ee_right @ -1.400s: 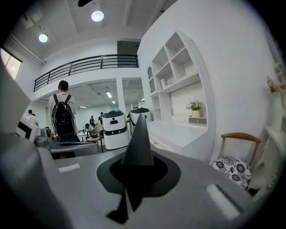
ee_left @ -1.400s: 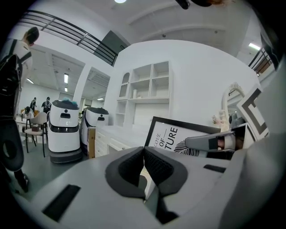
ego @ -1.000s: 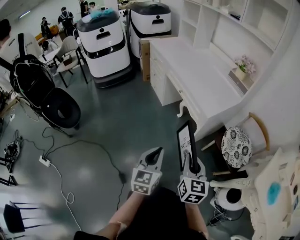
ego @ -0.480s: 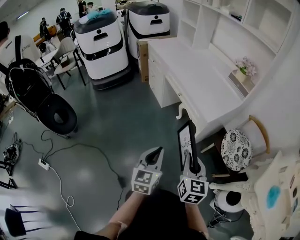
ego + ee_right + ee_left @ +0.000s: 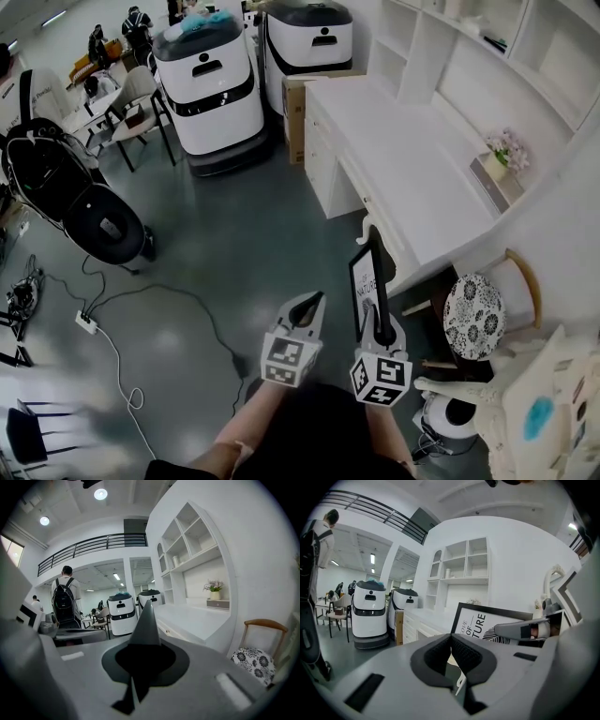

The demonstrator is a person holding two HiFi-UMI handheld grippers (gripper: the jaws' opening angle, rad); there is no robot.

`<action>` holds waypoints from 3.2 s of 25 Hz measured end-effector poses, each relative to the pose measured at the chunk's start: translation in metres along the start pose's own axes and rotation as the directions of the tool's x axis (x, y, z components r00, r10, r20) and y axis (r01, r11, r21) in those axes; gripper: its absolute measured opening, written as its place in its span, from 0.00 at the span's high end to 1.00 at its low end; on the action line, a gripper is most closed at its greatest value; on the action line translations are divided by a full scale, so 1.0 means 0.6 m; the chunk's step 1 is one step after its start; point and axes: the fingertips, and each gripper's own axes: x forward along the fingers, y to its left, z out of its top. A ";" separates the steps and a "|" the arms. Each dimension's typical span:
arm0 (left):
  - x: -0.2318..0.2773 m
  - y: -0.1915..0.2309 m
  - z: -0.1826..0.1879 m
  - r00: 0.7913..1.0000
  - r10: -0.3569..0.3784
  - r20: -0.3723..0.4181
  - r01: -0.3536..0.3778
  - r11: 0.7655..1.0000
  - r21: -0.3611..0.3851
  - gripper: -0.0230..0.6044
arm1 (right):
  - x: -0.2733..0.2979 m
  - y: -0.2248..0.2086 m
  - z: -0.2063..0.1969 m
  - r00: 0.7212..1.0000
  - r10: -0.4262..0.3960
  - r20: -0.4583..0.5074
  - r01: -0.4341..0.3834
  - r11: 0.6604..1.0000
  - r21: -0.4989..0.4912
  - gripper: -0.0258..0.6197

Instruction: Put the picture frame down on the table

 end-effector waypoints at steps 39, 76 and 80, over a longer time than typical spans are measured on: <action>0.265 0.221 0.133 0.999 -0.043 -0.007 0.043 0.998 0.039 0.94 | 0.332 -0.002 0.122 0.999 -0.020 -0.034 0.020 1.000 -0.002 0.94; 0.290 0.312 0.116 0.998 -0.044 -0.048 0.045 0.999 0.023 0.94 | 0.420 0.053 0.123 0.998 -0.002 -0.055 0.003 1.000 0.023 0.94; 0.291 0.311 0.113 0.998 -0.038 -0.051 0.039 0.999 0.019 0.94 | 0.420 0.053 0.121 0.998 0.005 -0.059 -0.004 1.000 0.030 0.94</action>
